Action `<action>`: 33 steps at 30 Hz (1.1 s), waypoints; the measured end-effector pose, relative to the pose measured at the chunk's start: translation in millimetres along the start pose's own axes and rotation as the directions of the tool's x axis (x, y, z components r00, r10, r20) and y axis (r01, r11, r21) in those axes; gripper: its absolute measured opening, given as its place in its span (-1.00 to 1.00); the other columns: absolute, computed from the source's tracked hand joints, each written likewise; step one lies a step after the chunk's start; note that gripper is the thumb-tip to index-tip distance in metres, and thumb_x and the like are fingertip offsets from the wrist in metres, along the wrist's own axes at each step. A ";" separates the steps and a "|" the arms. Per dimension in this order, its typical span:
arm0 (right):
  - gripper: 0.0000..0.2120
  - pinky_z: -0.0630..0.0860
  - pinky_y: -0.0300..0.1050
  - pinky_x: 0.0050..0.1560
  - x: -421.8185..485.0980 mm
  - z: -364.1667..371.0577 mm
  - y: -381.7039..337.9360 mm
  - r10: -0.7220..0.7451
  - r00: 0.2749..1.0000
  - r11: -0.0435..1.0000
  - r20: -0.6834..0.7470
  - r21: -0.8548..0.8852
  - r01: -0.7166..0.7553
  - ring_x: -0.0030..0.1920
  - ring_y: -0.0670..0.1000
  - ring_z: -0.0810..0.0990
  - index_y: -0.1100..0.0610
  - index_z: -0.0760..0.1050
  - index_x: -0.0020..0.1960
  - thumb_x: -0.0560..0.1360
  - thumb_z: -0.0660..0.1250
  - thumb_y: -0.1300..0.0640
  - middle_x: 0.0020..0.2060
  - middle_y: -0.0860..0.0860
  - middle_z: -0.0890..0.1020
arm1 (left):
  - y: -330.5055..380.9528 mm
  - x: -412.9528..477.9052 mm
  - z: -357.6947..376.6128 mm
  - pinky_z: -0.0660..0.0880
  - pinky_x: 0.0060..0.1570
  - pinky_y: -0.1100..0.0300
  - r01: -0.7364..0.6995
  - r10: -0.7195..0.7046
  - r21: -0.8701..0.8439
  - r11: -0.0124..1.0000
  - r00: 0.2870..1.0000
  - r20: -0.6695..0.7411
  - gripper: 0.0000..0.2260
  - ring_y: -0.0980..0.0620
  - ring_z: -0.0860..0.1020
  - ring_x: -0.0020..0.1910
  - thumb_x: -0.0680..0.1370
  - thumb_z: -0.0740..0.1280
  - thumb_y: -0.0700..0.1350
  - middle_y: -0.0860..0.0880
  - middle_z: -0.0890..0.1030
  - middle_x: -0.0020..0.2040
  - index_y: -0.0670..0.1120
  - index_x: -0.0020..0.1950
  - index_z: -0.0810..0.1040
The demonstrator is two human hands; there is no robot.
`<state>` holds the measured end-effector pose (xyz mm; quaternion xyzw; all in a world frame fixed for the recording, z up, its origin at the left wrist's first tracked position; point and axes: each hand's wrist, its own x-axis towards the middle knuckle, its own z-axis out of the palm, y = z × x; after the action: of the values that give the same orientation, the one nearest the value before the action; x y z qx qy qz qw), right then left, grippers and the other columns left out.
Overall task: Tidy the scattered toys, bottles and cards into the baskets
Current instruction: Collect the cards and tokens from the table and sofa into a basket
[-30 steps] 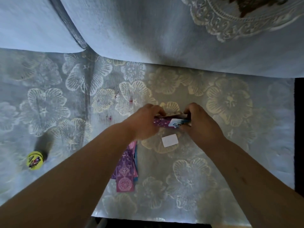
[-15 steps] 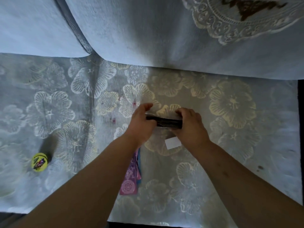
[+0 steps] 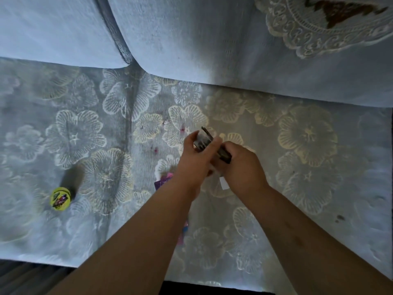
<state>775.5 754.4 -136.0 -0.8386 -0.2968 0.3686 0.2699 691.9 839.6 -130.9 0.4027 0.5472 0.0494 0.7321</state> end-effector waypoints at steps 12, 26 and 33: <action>-0.46 0.48 -0.26 -0.12 -49.8 3.8 -45.3 -0.045 0.895 0.995 0.444 -0.064 0.081 -0.13 -0.18 0.55 -0.08 0.49 0.13 0.23 0.54 -0.22 -0.09 -0.18 0.59 | -16.7 -41.9 -62.9 0.59 -0.30 0.09 0.288 -0.256 -0.269 0.919 0.955 0.150 -0.68 -0.06 0.63 -0.26 0.48 0.44 -0.11 -0.14 0.59 -0.17 -0.16 0.17 0.45; 0.22 0.38 0.00 0.37 -80.7 58.6 -49.6 -0.157 0.838 0.984 0.523 0.154 0.088 0.44 -0.11 0.25 -0.44 -0.23 0.44 0.15 0.63 -0.16 0.45 -0.26 0.13 | -55.2 -84.0 -113.4 0.62 -0.01 0.04 0.501 -0.277 -0.437 0.747 0.832 0.480 -0.45 -0.11 0.67 0.00 0.22 0.65 -0.05 -0.20 0.67 0.03 -0.18 0.15 0.65; 0.25 0.35 -0.01 0.38 -87.4 67.6 -55.6 -0.128 0.815 0.992 0.565 0.079 0.101 0.43 -0.12 0.23 -0.51 -0.30 0.36 0.08 0.62 -0.25 0.44 -0.21 0.16 | -63.1 -88.5 -130.8 0.55 0.11 -0.03 0.525 -0.248 -0.369 0.767 0.773 0.584 -0.40 -0.15 0.63 0.07 0.31 0.61 -0.01 -0.25 0.62 0.08 -0.24 0.25 0.56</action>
<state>658.0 747.1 -98.1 -0.6647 -0.4051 0.5917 0.2097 523.5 822.0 -114.2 0.0647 0.3767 -0.0712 0.9213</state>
